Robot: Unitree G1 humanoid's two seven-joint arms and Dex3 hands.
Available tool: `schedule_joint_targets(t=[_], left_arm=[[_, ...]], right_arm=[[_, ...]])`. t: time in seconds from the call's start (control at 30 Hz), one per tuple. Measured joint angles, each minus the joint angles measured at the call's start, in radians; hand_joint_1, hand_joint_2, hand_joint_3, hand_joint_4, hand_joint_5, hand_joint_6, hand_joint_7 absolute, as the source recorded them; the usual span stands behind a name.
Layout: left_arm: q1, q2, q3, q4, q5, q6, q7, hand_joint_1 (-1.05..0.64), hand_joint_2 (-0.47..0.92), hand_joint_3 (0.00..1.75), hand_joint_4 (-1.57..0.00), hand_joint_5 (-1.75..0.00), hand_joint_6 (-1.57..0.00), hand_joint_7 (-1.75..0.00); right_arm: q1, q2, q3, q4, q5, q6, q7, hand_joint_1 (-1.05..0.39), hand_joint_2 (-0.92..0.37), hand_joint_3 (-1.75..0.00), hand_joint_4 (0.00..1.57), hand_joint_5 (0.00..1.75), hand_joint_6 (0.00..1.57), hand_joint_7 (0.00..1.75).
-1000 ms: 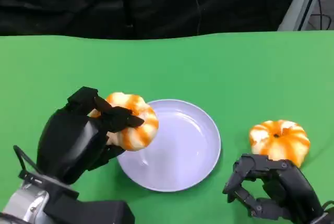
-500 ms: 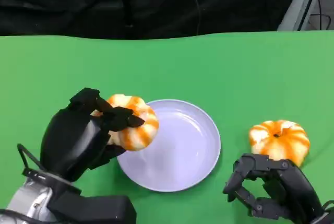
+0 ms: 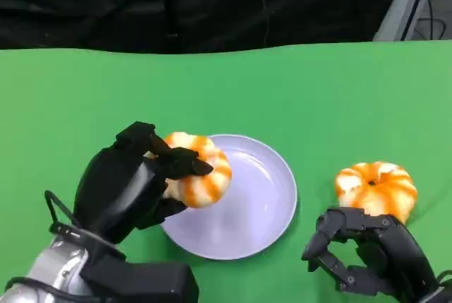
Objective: Grasp the bread from the table and place it into the plate.
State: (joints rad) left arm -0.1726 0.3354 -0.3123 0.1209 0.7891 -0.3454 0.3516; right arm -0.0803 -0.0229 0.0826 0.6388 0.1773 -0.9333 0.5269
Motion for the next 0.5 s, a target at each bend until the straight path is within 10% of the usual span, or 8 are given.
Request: schedule_joint_targets(t=[0.5], left_arm=[[-0.058,-0.038,-0.052,0.091,0.001,-0.007,-0.030,-0.11,0.92,0.02,-0.78,-1.19,-1.07,-0.42]], right_arm=[[-0.001,0.001,0.001,-0.004,-0.015,-0.003,-0.016,-0.18,-0.73,-0.66,0.76,1.48,0.84,1.09]])
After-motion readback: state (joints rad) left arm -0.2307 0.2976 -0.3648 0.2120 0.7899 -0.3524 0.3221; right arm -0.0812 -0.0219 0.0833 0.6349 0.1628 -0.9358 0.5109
